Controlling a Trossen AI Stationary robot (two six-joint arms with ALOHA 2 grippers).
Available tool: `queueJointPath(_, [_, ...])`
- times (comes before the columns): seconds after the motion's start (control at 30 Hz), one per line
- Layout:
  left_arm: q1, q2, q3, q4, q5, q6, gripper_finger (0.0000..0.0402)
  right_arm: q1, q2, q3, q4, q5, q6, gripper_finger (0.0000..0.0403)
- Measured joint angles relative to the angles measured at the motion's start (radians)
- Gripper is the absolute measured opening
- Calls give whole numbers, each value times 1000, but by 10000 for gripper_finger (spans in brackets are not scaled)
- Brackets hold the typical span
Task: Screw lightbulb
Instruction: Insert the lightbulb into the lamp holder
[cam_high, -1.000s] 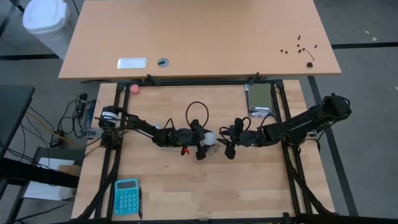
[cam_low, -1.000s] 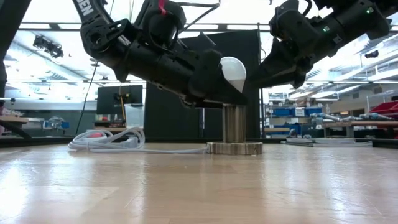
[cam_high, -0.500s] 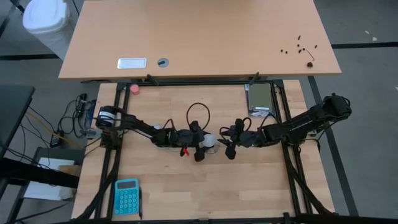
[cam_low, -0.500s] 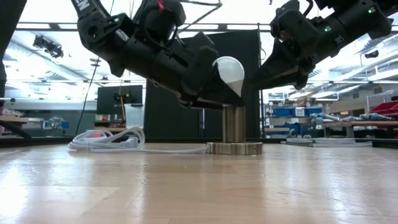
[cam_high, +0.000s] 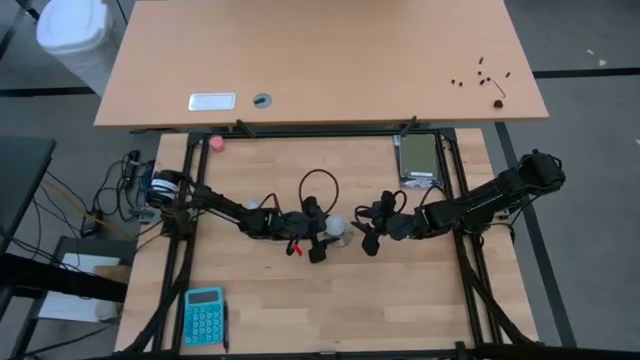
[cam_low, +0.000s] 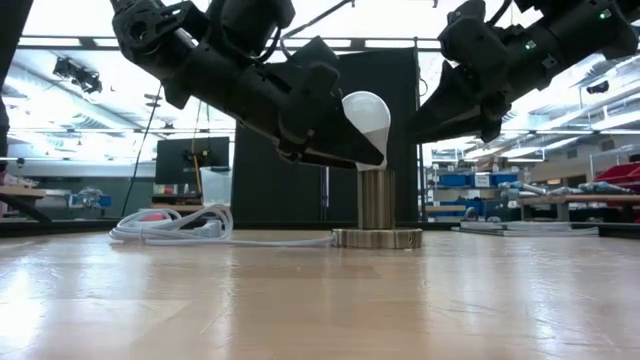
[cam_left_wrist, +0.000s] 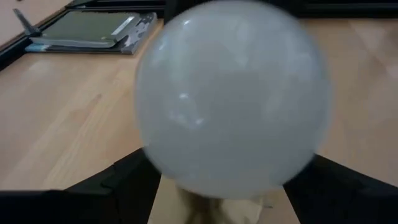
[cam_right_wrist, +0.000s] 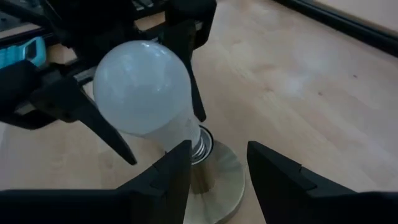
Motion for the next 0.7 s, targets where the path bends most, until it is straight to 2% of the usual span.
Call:
queueJointPath(0.3, [-5,0,0,-28,-16,-17,309,-16,0,0,33,19,-64,168])
queueJointPath(0.7, [-5,0,0,-29,-19,-19,309,1,0,0,39,17,-52,168])
